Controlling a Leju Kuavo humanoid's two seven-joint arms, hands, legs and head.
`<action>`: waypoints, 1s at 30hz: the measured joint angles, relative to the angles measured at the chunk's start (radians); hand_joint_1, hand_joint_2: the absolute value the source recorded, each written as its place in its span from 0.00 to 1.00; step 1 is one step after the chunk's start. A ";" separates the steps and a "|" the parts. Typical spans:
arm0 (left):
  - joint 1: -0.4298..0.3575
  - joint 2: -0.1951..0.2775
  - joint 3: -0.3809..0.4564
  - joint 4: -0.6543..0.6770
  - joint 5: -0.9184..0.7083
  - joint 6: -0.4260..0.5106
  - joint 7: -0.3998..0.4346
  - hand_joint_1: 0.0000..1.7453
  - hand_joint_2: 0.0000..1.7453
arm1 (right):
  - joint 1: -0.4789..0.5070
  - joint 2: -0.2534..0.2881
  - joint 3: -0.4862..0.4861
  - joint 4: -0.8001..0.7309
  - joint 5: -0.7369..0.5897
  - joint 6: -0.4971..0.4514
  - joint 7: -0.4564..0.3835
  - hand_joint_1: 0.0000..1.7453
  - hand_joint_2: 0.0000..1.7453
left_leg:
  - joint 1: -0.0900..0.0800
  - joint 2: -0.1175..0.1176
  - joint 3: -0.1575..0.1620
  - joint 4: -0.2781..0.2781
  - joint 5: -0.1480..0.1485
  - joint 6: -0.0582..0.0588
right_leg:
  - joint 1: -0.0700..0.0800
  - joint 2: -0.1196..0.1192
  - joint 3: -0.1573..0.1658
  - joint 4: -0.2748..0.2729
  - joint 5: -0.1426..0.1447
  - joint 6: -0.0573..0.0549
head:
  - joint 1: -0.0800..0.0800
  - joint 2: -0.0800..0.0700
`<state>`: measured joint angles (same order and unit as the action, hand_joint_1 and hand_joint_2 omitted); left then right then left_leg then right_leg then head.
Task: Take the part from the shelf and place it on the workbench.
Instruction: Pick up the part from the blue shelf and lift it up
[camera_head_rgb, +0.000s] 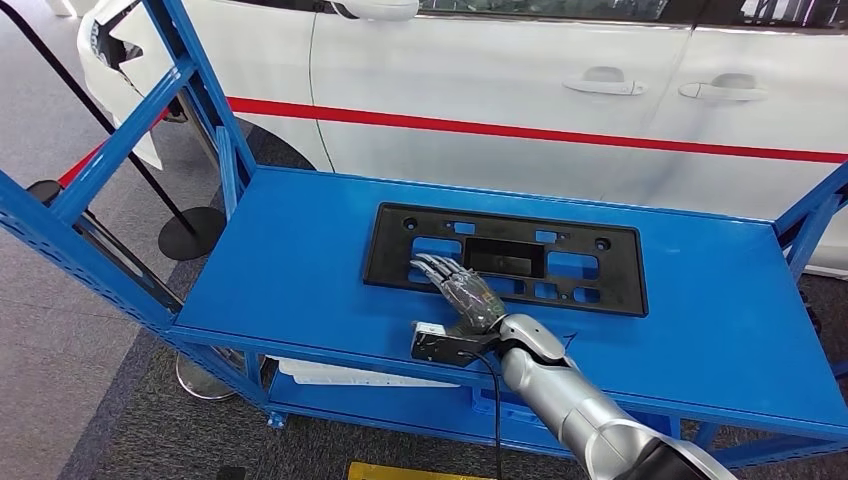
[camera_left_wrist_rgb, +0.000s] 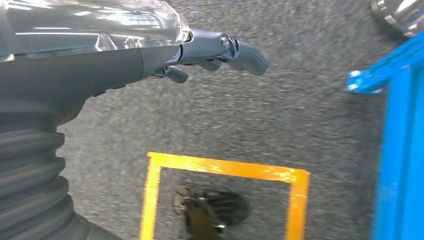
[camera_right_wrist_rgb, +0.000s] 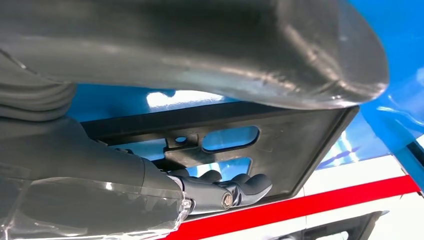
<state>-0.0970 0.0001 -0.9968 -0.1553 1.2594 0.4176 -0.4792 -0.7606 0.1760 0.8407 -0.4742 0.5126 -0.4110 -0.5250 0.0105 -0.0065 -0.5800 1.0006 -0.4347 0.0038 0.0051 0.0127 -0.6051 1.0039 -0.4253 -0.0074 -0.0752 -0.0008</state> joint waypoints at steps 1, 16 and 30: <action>-0.002 -0.001 0.003 0.000 0.004 0.013 -0.022 0.00 1.00 | 0.003 -0.002 -0.002 -0.002 0.006 -0.003 0.001 0.00 0.00 | 0.000 0.000 0.000 0.000 0.000 0.000 | 0.000 0.000 0.000 0.000 0.000 0.000 | 0.000 0.000; -0.017 0.007 0.024 0.000 0.019 -0.061 -0.034 0.00 1.00 | -0.072 -0.078 -0.008 -0.131 0.169 -0.083 0.108 0.00 0.00 | 0.000 0.000 -0.001 0.000 0.000 0.000 | 0.000 0.000 -0.001 0.000 0.000 0.000 | 0.000 0.000; -0.011 0.007 0.019 0.000 -0.009 -0.074 -0.005 0.00 1.00 | -0.305 -0.170 -0.013 -0.237 0.125 0.087 0.175 0.00 1.00 | 0.000 0.000 -0.002 0.001 0.000 0.000 | 0.000 0.000 -0.001 0.000 0.000 0.000 | 0.000 0.000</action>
<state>-0.1083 0.0069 -0.9782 -0.1553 1.2501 0.3432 -0.4840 -1.0659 0.0059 0.8276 -0.7111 0.6377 -0.3239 -0.3503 0.0102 -0.0066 -0.5817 1.0013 -0.4346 0.0039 0.0048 0.0126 -0.6063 1.0040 -0.4251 -0.0075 -0.0752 -0.0008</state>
